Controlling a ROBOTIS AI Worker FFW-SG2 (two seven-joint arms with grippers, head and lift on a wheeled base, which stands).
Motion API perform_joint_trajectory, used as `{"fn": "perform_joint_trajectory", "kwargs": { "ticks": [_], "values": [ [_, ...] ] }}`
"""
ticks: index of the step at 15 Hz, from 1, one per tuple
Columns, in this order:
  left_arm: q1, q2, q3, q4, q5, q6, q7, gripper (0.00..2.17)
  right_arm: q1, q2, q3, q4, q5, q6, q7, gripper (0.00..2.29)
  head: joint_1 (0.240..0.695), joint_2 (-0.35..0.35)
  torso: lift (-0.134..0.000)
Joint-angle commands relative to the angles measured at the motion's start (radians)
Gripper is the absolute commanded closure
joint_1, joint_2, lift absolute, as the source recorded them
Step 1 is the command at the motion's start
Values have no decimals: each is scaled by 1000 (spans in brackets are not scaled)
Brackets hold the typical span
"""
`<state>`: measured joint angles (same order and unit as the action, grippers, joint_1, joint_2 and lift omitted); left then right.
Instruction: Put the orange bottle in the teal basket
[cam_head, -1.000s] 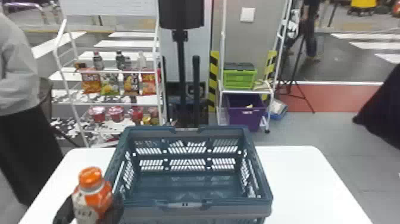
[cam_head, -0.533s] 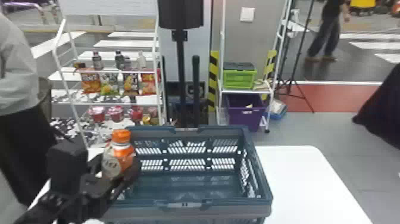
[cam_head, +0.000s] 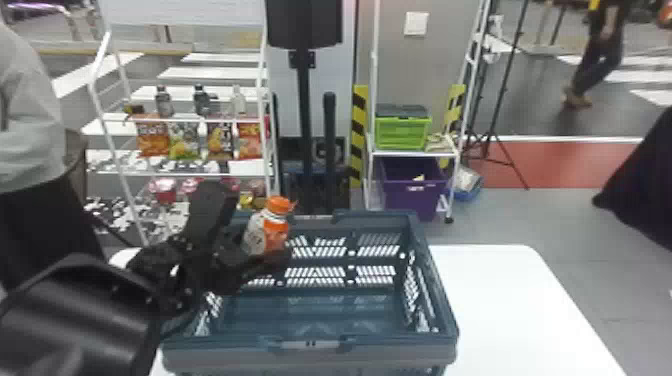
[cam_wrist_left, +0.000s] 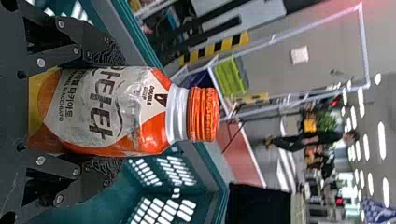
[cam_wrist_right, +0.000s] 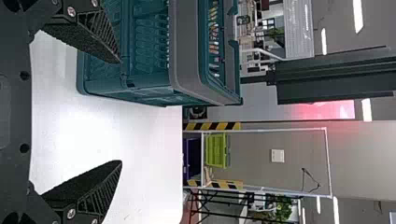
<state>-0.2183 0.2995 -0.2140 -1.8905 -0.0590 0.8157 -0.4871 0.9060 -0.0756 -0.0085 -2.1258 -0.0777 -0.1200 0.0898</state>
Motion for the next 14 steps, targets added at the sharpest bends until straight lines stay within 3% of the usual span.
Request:
{"fn": "perform_joint_trajectory", "kwargs": {
  "ticks": [1,4,7,9,11,13,14],
  "values": [
    [-119,41,-97,139,15,0,-48,616,1,17,-8,7,7,0,-1,127,499,0,0],
    [-208,24,-196,332,2,-6,-111,616,-6,31,-11,20,15,-3,-1,127,499,0,0],
    [-251,-49,-226,521,-58,-114,-130,616,-12,34,-11,26,19,-6,-2,127,499,0,0],
    [-296,-109,-228,648,-151,-191,-199,616,-10,36,-11,26,27,-3,-4,127,499,0,0],
    [-328,-192,-208,771,-301,-258,-280,616,-6,37,-11,26,29,-3,-4,127,499,0,0],
    [-329,-273,-130,855,-466,-353,-343,620,-2,40,-13,26,30,-3,-5,127,499,0,0],
    [-339,-283,-114,886,-484,-368,-350,620,-1,43,-11,26,33,-6,-5,127,499,0,0]
  ]
}}
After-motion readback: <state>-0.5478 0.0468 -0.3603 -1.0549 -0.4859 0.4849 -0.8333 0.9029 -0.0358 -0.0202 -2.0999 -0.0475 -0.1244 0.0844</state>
